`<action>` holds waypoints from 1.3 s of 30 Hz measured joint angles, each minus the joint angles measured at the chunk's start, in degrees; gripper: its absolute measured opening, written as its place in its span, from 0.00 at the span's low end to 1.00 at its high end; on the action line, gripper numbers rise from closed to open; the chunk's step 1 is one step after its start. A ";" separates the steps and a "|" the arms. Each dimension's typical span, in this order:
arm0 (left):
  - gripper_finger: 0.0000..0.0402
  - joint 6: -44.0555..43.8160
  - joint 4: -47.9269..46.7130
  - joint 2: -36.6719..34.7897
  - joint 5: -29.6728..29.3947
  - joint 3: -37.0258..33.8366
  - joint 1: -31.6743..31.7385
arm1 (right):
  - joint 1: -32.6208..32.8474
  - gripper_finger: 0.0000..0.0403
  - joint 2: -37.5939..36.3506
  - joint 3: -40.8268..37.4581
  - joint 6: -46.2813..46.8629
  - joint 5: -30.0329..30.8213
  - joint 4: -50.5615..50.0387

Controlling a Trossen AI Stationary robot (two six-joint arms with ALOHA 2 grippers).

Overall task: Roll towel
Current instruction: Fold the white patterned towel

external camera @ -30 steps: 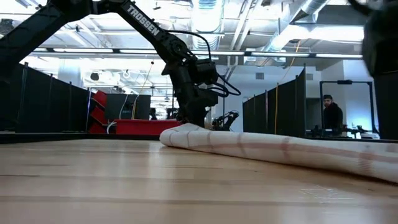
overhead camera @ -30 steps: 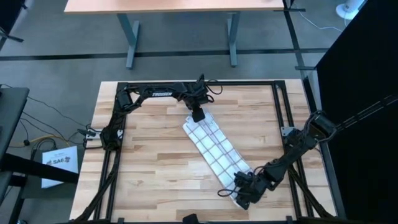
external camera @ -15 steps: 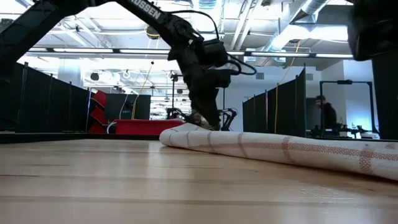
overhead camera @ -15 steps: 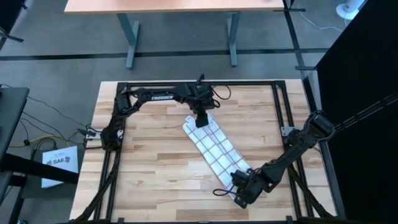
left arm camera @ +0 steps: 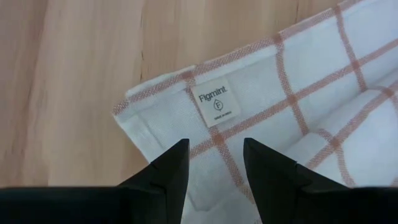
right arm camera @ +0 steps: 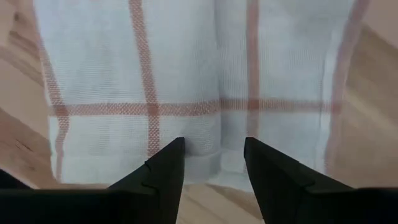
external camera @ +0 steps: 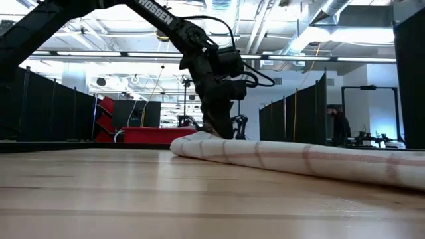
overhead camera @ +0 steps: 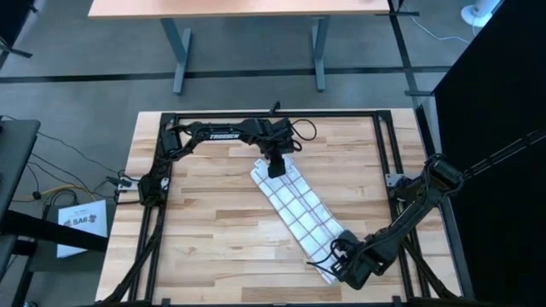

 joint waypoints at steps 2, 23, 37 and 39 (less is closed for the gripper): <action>0.34 0.02 0.09 0.00 0.02 0.00 0.00 | 0.80 0.41 -0.03 -0.13 2.21 0.08 -0.06; 0.34 -1.14 2.23 1.26 2.12 0.15 0.00 | 1.55 0.41 -0.16 -6.79 7.07 1.99 14.89; 0.34 -2.23 1.28 5.15 -5.48 0.69 -2.10 | 0.58 0.41 -0.16 -6.93 4.50 2.60 15.90; 0.34 -2.23 1.09 5.48 -5.27 0.81 -2.10 | 0.52 0.41 -0.14 -6.93 4.37 2.60 16.27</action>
